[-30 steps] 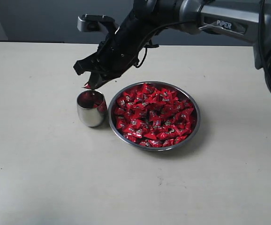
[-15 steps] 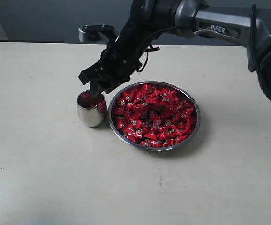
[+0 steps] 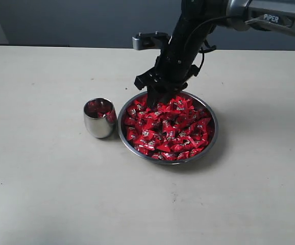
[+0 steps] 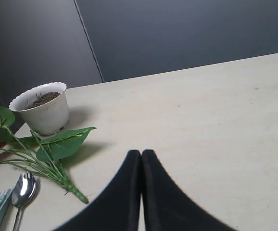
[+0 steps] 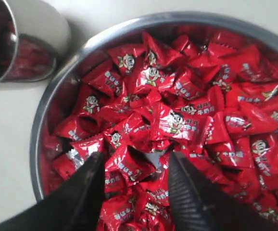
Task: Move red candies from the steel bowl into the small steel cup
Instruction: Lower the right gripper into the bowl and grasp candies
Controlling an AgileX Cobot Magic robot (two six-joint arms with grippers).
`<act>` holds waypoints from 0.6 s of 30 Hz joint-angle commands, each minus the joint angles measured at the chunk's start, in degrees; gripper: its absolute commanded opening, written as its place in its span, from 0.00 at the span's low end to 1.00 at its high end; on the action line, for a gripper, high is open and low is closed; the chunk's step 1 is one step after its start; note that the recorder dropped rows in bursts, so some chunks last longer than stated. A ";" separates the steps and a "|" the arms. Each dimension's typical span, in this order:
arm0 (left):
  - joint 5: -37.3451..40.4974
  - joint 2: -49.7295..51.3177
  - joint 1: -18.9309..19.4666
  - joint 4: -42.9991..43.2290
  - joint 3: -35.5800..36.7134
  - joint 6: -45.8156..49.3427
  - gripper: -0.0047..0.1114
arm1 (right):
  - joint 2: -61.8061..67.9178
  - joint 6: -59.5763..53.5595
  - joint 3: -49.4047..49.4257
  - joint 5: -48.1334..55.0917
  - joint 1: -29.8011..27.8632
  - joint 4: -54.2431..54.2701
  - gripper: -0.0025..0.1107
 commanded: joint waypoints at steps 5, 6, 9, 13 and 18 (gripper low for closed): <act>-0.77 -0.22 -0.16 0.25 0.08 -0.21 0.04 | 2.91 0.08 0.45 -0.22 0.21 0.85 0.38; -0.77 -0.22 -0.16 0.25 0.08 -0.21 0.04 | 3.05 0.08 0.45 -0.22 0.34 0.97 0.38; -0.77 -0.22 -0.16 0.25 0.08 -0.21 0.04 | 3.71 0.08 0.45 -0.22 0.49 1.10 0.38; -0.77 -0.22 -0.16 0.25 0.08 -0.21 0.04 | 4.49 0.08 0.45 -0.22 0.89 1.72 0.38; -0.77 -0.22 -0.16 0.25 0.08 -0.21 0.04 | 5.80 0.18 0.45 -0.08 1.70 1.62 0.38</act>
